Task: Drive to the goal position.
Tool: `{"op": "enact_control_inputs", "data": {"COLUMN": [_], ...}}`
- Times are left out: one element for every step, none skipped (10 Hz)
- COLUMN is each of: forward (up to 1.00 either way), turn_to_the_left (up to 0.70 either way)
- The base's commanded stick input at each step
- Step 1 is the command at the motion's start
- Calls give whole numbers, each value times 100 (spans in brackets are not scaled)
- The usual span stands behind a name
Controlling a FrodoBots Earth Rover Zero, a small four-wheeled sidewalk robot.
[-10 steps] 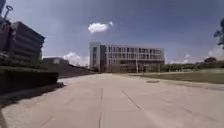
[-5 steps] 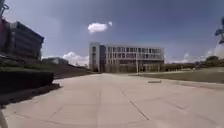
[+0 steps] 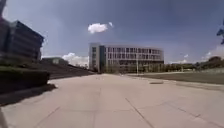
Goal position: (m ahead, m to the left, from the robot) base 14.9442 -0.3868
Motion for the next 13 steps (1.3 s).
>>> {"op": "enact_control_inputs", "data": {"forward": [70,70,70,70,70,70,70,70,70,70,70,70,70], "turn_to_the_left": [2,2,2,2,2,2,2,2,2,2,2,2,2]}}
